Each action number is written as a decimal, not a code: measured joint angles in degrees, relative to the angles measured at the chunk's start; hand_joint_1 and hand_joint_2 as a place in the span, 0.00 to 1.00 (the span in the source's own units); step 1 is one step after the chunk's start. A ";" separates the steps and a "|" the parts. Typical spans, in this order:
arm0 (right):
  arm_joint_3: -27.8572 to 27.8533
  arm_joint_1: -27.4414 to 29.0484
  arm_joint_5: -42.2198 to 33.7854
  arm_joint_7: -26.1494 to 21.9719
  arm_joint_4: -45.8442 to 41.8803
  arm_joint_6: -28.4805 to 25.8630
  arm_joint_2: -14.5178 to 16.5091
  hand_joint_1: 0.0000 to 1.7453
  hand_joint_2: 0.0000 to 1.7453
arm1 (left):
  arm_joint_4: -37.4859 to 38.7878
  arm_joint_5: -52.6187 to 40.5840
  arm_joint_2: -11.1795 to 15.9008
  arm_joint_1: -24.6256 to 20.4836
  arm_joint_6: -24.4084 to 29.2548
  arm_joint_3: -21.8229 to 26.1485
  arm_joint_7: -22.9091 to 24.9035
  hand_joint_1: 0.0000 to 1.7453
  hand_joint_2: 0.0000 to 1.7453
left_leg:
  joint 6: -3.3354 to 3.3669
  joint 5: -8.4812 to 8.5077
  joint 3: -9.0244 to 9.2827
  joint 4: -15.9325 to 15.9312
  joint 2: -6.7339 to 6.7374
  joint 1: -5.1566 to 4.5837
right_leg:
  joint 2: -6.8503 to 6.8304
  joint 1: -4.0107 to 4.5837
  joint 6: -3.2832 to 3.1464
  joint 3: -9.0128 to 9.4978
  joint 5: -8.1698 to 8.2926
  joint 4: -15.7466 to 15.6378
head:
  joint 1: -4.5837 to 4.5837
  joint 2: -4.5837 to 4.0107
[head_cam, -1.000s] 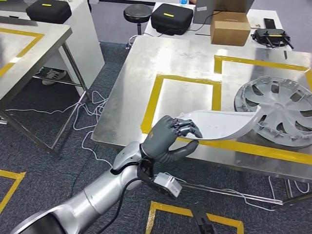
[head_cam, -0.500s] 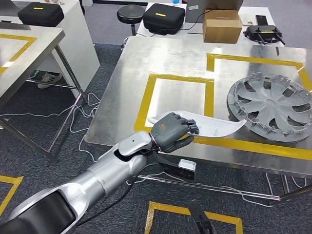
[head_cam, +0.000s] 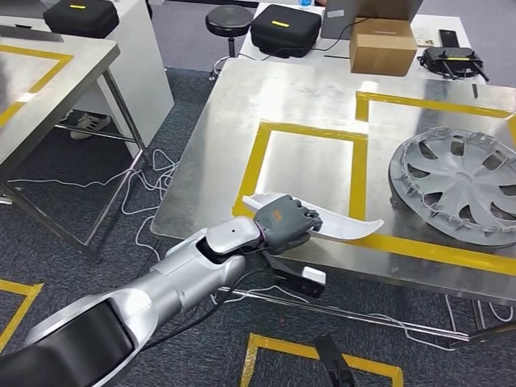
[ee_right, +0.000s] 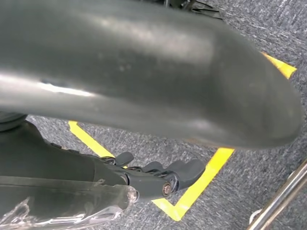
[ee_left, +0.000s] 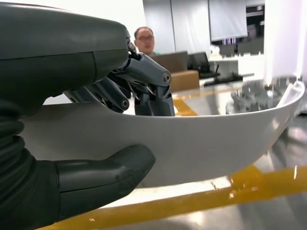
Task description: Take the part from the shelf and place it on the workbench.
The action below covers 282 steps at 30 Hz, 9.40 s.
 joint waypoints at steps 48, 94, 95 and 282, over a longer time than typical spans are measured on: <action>0.01 2.57 -4.03 -2.21 -0.01 -6.14 0.02 0.00 0.00 | -49.22 59.11 -0.77 33.26 -9.08 17.21 -24.03 1.00 1.00 | -0.37 -0.73 0.57 0.02 0.32 -0.29 | 0.11 0.46 -1.54 2.11 -1.39 -1.16 | -1.07 0.00; -0.10 2.35 -3.86 -2.35 0.02 -5.71 0.13 0.00 0.00 | -55.76 56.74 0.96 34.01 -8.33 15.33 -24.03 1.00 1.00 | 0.44 1.89 -2.26 0.49 -0.09 -0.28 | -0.09 0.27 -0.41 3.34 -4.06 0.41 | -0.81 0.00; -0.10 2.36 -3.86 -2.36 0.02 -5.71 0.14 0.00 0.00 | -55.77 56.60 0.98 34.00 -8.08 15.32 -24.03 1.00 1.00 | 0.18 1.89 -2.18 0.49 -0.10 -0.39 | -0.02 0.34 -0.75 3.70 -3.67 -0.57 | -0.86 0.00; 0.50 4.58 -7.07 -4.32 -0.26 -6.76 0.24 0.00 0.00 | -72.64 54.73 2.69 36.49 10.39 19.39 -24.05 0.00 1.00 | -1.07 -1.70 1.69 0.09 0.10 -0.14 | 0.17 0.28 -2.06 2.62 -1.80 -0.97 | -0.20 0.00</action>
